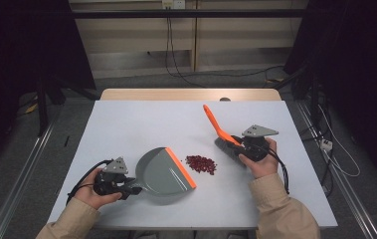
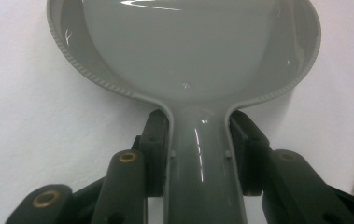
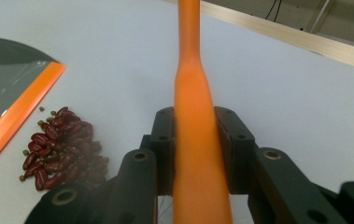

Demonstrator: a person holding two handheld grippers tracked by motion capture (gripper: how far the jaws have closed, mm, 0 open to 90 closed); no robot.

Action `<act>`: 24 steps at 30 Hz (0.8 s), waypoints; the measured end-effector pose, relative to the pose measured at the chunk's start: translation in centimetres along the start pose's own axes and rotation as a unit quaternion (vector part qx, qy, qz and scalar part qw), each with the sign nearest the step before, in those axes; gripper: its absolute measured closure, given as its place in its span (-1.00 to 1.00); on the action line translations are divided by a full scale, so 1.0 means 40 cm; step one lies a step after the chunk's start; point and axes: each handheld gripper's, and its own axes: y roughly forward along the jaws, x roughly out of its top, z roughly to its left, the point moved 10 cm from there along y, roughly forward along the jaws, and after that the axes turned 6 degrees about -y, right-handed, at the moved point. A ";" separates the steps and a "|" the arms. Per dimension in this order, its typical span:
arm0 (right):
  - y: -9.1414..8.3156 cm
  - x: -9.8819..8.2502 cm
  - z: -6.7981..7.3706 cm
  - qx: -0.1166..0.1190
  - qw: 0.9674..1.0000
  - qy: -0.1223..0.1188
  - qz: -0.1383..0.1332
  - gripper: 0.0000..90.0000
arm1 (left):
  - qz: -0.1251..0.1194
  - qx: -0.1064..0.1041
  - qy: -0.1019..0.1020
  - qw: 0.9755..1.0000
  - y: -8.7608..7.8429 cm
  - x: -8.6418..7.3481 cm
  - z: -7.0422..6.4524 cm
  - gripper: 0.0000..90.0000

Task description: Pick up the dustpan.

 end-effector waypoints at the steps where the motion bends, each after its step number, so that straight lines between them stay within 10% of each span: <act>1: 0.000 0.001 0.003 -0.001 1.000 -0.003 0.002 0.58 | -0.001 -0.001 0.001 1.000 0.003 0.001 -0.003 0.40; 24: -0.017 0.000 0.013 -0.011 0.999 0.016 0.040 0.58 | 0.003 -0.019 0.014 1.000 0.038 0.013 -0.035 0.40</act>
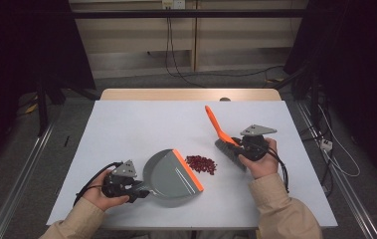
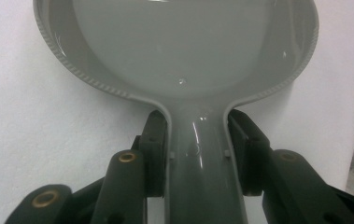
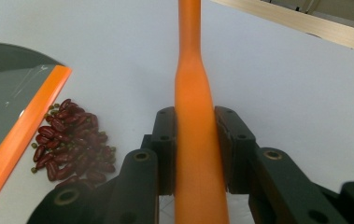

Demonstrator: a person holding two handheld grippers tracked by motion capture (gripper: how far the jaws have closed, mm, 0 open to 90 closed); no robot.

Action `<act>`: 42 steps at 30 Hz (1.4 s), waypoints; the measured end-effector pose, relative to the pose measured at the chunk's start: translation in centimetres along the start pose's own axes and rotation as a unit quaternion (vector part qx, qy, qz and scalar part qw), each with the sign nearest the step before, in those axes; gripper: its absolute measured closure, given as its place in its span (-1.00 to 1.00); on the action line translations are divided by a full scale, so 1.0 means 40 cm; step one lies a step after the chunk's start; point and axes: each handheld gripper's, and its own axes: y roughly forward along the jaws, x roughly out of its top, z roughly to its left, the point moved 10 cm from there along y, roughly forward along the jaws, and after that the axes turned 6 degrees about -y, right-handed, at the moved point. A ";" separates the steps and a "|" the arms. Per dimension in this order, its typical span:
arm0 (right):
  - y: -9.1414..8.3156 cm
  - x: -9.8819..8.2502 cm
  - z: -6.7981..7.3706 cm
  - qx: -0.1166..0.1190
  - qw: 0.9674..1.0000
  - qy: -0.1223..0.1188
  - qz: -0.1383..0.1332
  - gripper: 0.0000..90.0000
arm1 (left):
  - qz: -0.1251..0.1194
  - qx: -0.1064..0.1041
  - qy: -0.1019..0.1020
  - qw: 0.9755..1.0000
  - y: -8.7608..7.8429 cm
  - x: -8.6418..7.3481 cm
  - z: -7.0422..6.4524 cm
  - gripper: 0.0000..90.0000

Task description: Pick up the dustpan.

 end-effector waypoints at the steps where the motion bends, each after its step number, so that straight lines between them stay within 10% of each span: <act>1: 0.000 0.000 0.004 -0.002 1.000 -0.003 -0.001 0.58 | 0.000 -0.001 0.000 1.000 0.000 0.000 0.000 0.39; 13: 0.004 0.000 0.033 -0.019 0.999 0.031 -0.018 0.58 | 0.001 -0.004 0.001 1.000 0.005 0.006 0.001 0.39; 34: 0.032 -0.003 0.041 -0.025 0.999 -0.010 0.018 0.57 | 0.000 -0.008 -0.001 1.000 0.009 0.008 0.004 0.39; 42: 0.028 -0.007 0.040 -0.049 0.998 0.017 0.019 0.58 | -0.005 -0.007 -0.006 1.000 0.009 0.012 0.004 0.39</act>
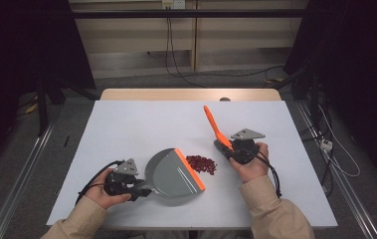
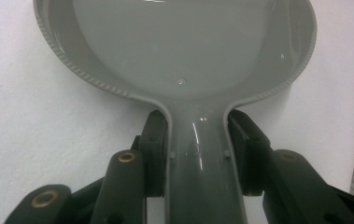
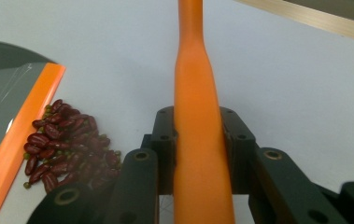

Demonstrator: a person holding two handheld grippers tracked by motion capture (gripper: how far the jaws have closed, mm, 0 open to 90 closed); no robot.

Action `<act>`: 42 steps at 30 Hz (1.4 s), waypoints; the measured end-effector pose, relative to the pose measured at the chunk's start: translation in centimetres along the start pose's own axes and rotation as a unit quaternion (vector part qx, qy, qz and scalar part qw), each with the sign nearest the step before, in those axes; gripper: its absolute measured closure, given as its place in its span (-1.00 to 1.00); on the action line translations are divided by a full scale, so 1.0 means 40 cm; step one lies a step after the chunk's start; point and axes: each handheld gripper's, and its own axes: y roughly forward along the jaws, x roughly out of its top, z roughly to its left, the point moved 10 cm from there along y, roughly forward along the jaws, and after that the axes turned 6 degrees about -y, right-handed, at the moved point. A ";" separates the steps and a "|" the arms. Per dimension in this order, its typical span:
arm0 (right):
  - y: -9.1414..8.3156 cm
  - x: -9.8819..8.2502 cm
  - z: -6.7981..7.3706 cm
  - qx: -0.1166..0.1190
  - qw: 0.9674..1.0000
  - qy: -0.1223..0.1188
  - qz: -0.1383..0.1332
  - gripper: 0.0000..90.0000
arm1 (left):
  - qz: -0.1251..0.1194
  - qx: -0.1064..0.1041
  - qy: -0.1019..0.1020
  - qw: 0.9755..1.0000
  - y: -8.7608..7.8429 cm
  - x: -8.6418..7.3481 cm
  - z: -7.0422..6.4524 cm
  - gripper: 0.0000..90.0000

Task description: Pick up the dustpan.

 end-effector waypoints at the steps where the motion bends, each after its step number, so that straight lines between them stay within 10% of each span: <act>1: -0.001 -0.001 -0.001 0.001 1.000 0.008 -0.001 0.58 | 0.000 0.000 0.000 1.000 0.000 0.000 0.000 0.39; 42: 0.022 0.014 0.016 0.012 1.000 0.002 -0.020 0.59 | 0.007 -0.007 -0.003 1.000 0.006 -0.004 0.003 0.39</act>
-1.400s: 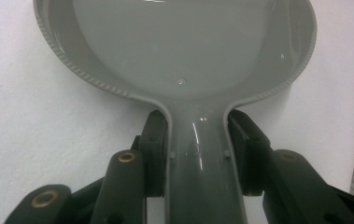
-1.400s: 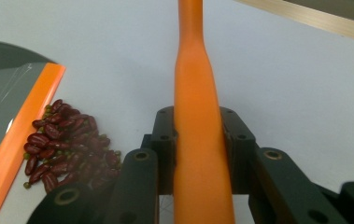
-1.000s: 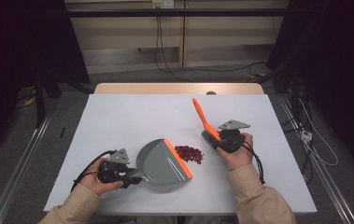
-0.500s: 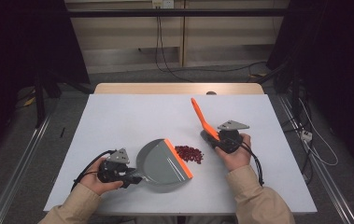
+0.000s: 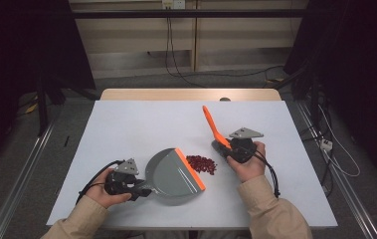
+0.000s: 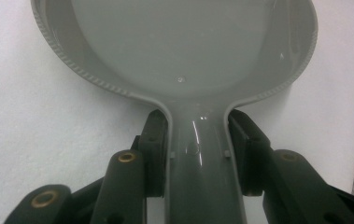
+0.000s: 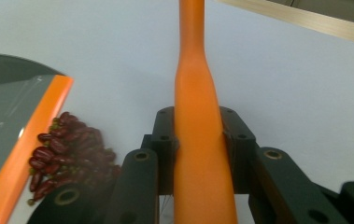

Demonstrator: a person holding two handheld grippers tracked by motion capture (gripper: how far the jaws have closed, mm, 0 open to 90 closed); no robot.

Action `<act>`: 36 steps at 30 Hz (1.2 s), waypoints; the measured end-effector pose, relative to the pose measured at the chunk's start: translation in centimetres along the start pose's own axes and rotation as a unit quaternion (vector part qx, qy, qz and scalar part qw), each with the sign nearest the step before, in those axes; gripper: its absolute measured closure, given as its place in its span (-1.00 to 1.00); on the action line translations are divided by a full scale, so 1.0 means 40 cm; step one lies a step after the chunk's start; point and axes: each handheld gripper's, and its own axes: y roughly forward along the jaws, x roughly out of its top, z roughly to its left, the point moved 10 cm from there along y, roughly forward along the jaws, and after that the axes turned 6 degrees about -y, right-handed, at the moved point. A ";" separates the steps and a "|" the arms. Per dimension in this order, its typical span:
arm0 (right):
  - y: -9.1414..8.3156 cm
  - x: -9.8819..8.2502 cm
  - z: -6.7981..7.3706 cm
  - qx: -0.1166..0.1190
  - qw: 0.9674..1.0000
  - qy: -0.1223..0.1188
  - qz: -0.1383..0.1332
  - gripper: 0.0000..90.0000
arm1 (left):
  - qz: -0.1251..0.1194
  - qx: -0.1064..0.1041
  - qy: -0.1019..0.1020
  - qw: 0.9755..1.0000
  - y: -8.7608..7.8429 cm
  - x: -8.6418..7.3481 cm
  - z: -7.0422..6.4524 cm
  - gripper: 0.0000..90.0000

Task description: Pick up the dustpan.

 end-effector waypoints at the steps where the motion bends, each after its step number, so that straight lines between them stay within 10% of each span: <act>1: 0.001 0.001 0.008 -0.002 1.000 -0.002 0.001 0.59 | 0.000 0.000 0.000 1.000 0.000 0.000 0.000 0.39; 16: 0.013 0.018 0.097 0.000 1.000 -0.008 -0.009 0.58 | -0.001 -0.002 -0.002 1.000 0.001 0.000 0.000 0.36; 36: 0.016 0.020 0.114 -0.008 1.000 -0.006 -0.012 0.58 | 0.004 0.003 -0.008 1.000 -0.030 0.004 -0.003 0.39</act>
